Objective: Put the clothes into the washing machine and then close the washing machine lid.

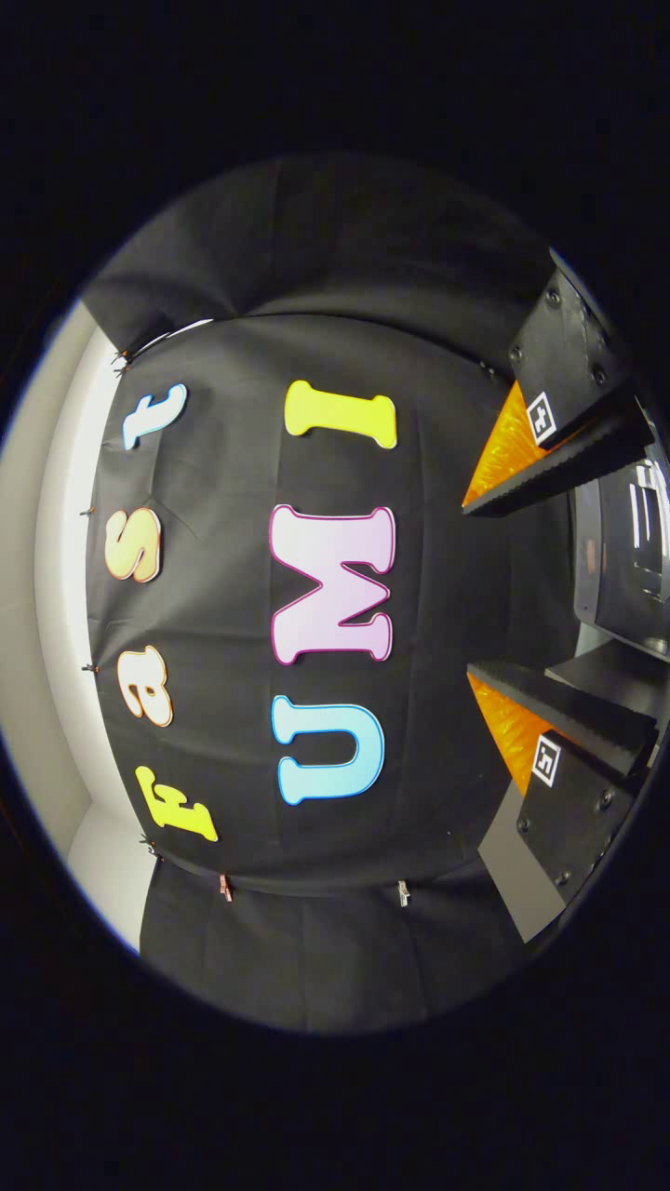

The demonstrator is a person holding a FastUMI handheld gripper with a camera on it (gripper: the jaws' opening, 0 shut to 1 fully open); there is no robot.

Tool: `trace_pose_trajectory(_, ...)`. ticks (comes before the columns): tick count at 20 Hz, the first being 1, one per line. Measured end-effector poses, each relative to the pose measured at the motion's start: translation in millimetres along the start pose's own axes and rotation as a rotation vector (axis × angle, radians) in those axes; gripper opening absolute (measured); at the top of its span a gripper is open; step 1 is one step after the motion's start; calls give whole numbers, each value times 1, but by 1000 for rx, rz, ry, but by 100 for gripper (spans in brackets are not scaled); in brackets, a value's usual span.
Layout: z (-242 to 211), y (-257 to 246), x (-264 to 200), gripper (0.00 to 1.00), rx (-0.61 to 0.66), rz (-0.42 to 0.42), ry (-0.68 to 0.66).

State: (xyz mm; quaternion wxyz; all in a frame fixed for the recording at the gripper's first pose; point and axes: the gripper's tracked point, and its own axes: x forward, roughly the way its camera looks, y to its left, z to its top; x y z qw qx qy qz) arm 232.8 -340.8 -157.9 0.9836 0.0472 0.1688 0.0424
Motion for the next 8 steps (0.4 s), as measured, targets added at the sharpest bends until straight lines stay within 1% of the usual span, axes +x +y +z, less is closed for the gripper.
trace_pose_trajectory(3,2,1,1,97,-24,4,-15)
trace_pose_trajectory(8,10,10,4,96,-39,49,-79)
